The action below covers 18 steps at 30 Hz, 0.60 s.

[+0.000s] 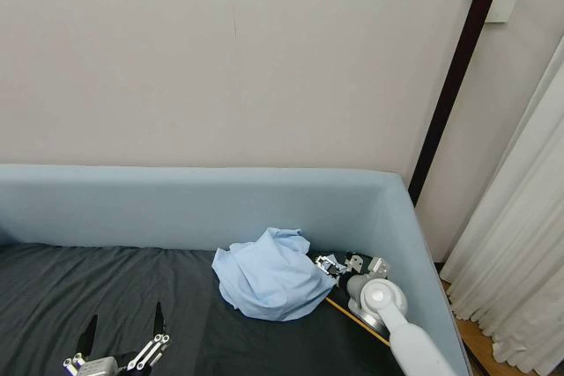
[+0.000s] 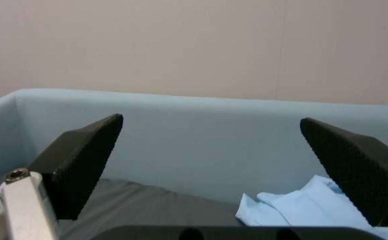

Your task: Pick up the clothes from the sofa and hang them on the clothes hanger.

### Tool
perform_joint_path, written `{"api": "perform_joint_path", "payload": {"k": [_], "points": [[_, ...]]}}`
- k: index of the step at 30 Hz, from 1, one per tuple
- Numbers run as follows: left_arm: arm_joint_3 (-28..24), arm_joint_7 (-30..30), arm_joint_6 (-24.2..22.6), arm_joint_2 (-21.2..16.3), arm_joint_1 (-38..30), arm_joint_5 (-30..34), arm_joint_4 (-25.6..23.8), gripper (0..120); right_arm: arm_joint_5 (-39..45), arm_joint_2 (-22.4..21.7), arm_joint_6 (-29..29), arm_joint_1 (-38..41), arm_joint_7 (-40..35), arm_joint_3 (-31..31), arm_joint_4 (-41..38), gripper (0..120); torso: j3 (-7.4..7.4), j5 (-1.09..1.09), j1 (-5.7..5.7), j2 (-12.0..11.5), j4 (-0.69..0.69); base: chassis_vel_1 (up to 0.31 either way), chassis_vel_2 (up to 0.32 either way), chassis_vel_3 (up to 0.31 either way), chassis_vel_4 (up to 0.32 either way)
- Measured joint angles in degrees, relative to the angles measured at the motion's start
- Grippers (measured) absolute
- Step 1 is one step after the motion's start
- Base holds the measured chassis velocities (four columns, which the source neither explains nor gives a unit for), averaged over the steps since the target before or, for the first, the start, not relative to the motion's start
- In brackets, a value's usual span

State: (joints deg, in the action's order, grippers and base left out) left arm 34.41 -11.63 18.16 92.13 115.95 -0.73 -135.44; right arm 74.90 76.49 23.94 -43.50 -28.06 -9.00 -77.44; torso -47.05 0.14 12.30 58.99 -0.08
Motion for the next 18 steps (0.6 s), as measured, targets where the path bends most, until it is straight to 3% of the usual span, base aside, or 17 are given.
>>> {"api": "perform_joint_path", "payload": {"k": [18], "points": [[0.73,-0.64,0.74,0.06,0.81,-1.38,0.22,100,-14.18,8.09,-2.46,5.27,8.85,-0.78,18.02,100,0.0,0.01,-0.01,0.0,0.0,0.0,0.0,0.0,0.0]]}}
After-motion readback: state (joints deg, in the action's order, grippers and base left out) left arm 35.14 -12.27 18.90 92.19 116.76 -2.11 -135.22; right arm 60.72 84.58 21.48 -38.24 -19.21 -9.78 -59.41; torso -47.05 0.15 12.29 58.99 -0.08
